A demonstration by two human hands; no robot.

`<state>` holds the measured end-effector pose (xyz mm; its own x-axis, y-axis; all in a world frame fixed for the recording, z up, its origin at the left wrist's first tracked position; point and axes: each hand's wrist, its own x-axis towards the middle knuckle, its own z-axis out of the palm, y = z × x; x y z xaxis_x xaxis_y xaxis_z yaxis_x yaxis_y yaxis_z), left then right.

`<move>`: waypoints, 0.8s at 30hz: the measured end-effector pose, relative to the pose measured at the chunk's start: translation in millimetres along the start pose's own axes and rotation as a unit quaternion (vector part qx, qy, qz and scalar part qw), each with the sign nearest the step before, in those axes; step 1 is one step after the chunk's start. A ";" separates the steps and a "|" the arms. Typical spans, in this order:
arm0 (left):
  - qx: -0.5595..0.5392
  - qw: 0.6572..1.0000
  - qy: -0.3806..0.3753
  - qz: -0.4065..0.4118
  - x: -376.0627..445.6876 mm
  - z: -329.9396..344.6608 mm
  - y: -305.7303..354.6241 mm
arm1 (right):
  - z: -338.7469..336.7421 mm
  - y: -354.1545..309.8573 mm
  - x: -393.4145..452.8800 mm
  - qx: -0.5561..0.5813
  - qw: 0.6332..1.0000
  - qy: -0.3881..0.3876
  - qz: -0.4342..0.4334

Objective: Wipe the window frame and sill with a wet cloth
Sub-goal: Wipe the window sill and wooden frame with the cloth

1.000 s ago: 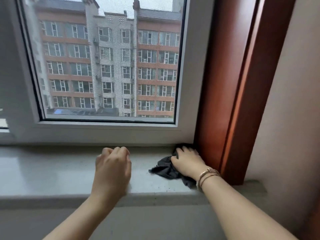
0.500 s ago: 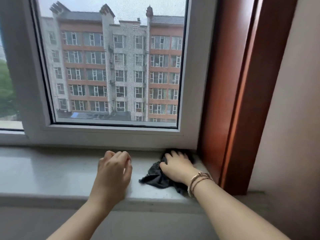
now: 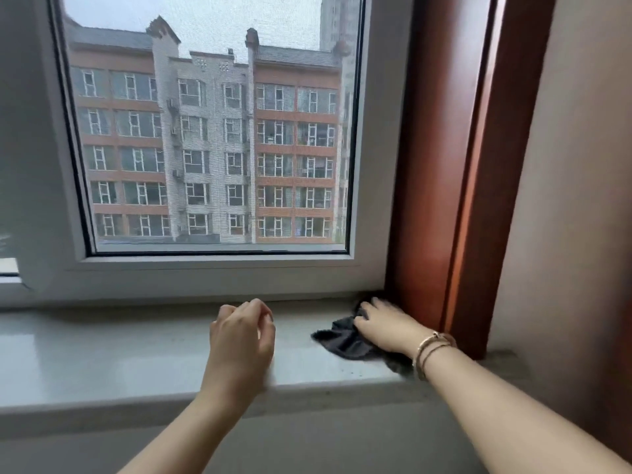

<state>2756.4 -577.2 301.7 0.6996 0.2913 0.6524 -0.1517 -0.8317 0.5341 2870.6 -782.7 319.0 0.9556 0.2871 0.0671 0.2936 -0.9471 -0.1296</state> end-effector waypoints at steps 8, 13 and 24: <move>-0.078 0.988 -0.033 -0.127 27.2 -27.3 -37.2 | 22.9 -146.4 10.6 0.010 0.987 0.013 -0.161; -0.059 0.985 -0.036 -0.156 29.9 -33.7 -46.5 | 20.0 -137.6 2.0 0.021 0.975 0.009 -0.221; -0.089 0.987 -0.073 -0.110 15.5 -18.9 -14.8 | -0.6 9.1 -41.9 -0.024 0.998 0.015 -0.061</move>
<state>2756.3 -551.4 314.1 0.8204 0.3738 0.4327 -0.0960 -0.6561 0.7486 2833.3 -803.4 315.7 0.9111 0.3977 0.1088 0.4062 -0.9110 -0.0717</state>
